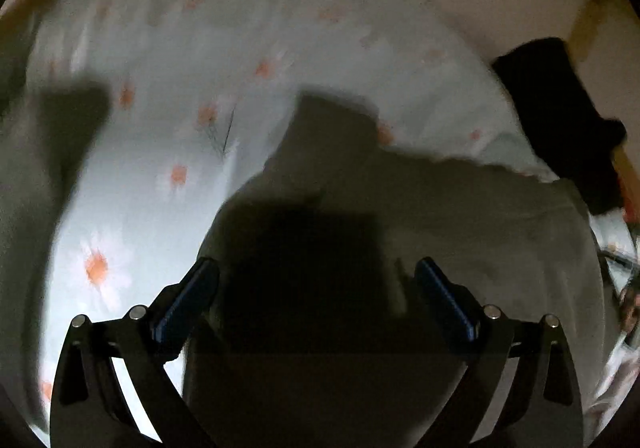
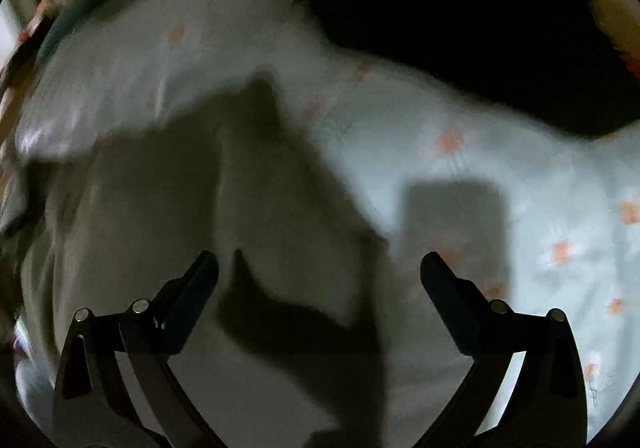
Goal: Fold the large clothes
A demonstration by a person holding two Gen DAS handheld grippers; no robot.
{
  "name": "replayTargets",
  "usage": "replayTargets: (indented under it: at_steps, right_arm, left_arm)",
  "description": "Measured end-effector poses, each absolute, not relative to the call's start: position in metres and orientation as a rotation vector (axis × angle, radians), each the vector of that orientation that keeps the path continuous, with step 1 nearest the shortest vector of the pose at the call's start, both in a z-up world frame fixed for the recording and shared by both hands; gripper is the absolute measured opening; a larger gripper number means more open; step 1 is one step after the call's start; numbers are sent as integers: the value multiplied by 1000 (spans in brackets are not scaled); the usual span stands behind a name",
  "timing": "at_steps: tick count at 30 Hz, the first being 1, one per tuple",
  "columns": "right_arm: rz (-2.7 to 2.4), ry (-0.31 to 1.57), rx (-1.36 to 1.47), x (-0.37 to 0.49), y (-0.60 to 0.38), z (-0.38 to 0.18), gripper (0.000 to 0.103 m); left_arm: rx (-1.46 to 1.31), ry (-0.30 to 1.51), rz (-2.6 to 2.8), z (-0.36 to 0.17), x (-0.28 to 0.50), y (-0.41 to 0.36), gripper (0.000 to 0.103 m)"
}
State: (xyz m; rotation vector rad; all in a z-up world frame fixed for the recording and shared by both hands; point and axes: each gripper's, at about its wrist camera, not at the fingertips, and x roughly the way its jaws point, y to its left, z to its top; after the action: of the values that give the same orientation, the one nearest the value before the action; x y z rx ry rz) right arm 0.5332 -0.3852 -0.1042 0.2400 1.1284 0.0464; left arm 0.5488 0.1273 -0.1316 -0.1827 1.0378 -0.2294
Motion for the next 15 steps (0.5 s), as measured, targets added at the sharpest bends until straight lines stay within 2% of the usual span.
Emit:
replayTargets:
  at_steps: [1, 2, 3, 4, 5, 6, 7, 9, 12, 13, 14, 15]
  right_arm:
    - [96, 1164, 268, 533, -383, -115, 95]
    - [108, 1172, 272, 532, -381, -122, 82]
    - [99, 1162, 266, 531, -380, -123, 75]
    - [93, 1137, 283, 529, -383, -123, 51]
    - [106, 1099, 353, 525, -391, -119, 29]
    - [128, 1040, 437, 519, -402, -110, 25]
    - [145, 962, 494, 512, -409, -102, 23]
    - [104, 864, 572, 500, -426, -102, 23]
    - [27, 925, 552, 501, -421, -114, 27]
    - [-12, 932, 470, 499, -410, -106, 39]
    - [-48, 915, 402, 495, -400, -95, 58]
    - [-57, 884, 369, 490, -394, -86, 72]
  left_arm:
    - [-202, 1061, -253, -138, 550, 131, 97]
    - [-199, 1073, -271, -141, 550, 134, 97]
    - [-178, 1067, -270, -141, 549, 135, 81]
    - [-170, 1052, -244, -136, 546, 140, 45]
    - [-210, 1038, -250, -133, 545, 146, 40]
    - [-296, 1026, -269, -129, 543, 159, 30]
    - [-330, 1022, -272, -128, 542, 165, 27]
    - [-364, 1027, -267, -131, 542, 179, 27]
    - [-438, 1030, -242, -137, 549, 189, 33]
    - [-429, 1006, -226, -130, 544, 186, 41]
    - [-393, 952, -204, -117, 535, 181, 48]
    - [-349, 883, -195, -98, 523, 177, 71]
